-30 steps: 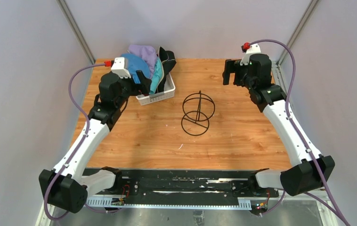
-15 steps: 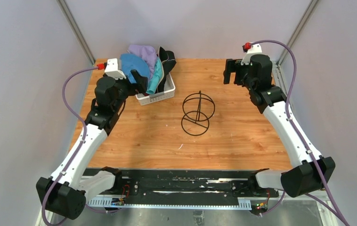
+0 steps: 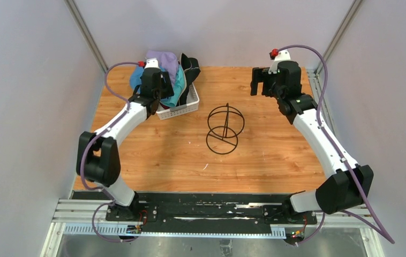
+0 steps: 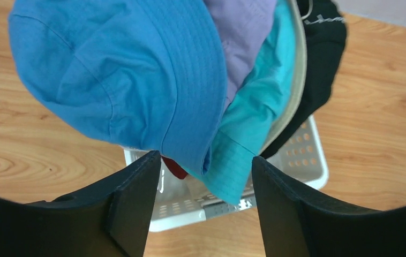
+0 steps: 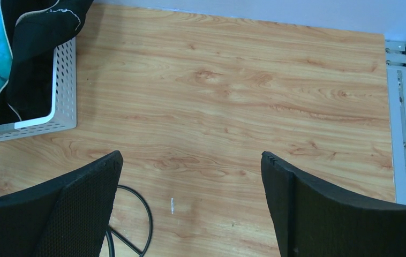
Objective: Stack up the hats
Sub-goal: Pick up the hat from the bin.
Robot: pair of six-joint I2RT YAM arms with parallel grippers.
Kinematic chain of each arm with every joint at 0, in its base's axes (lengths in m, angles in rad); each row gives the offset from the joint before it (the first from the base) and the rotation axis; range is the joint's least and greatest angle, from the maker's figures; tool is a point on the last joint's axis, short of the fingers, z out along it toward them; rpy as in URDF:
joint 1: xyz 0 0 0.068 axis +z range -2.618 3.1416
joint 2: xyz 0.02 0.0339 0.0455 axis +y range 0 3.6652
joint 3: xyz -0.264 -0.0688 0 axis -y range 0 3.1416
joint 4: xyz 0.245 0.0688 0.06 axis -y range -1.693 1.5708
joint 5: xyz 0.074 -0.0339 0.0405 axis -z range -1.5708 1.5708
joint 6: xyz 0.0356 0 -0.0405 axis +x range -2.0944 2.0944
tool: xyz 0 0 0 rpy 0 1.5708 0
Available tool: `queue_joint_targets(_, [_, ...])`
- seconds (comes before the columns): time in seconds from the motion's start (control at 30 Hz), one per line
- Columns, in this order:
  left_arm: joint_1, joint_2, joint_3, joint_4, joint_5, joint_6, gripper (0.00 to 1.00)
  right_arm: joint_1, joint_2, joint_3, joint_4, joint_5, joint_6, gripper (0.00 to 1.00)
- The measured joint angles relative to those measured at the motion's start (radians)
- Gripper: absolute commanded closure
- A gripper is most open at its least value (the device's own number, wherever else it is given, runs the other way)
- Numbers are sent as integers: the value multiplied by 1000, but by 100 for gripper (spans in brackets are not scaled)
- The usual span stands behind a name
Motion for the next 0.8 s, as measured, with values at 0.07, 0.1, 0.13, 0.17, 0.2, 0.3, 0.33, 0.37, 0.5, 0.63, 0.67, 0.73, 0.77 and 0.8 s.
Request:
queue_joint_targets(0.07, [0,65,32,-9,-10,3,37,0,10,0,0,0,0,1])
queue_joint_targets(0.1, [0,96,50,-14,-13,5,37,0,14,0,1,1,0,1])
queue_joint_targets(0.13, [0,121,63,-15,-16,5,37,0,17,0,2,1,0,1])
queue_joint_targets(0.17, [0,143,77,-19,-19,7,37,0,20,0,2,2,0,1])
queue_joint_targets(0.2, [0,161,90,-22,-23,9,37,0,22,0,2,2,0,1])
queue_joint_targets(0.3, [0,211,128,-29,-41,19,37,0,27,0,3,5,0,1])
queue_joint_targets(0.33, [0,225,143,-34,-47,25,38,0,29,0,3,6,-1,1])
queue_joint_targets(0.37, [0,238,157,-37,-53,30,39,0,29,0,3,8,0,1])
queue_joint_targets(0.5, [0,270,190,-42,-77,47,46,0,32,0,3,13,-1,1])
queue_joint_targets(0.63, [0,288,201,-47,-100,66,48,0,33,0,3,18,-1,1])
queue_joint_targets(0.67, [0,296,209,-50,-102,69,48,0,33,0,3,18,-1,1])
queue_joint_targets(0.73, [0,309,224,-56,-107,77,52,0,33,0,3,18,-1,1])
queue_joint_targets(0.77, [0,312,229,-58,-109,81,55,0,33,0,3,18,-1,1])
queue_joint_targets(0.8, [0,313,229,-58,-110,84,57,0,33,0,3,18,-1,1])
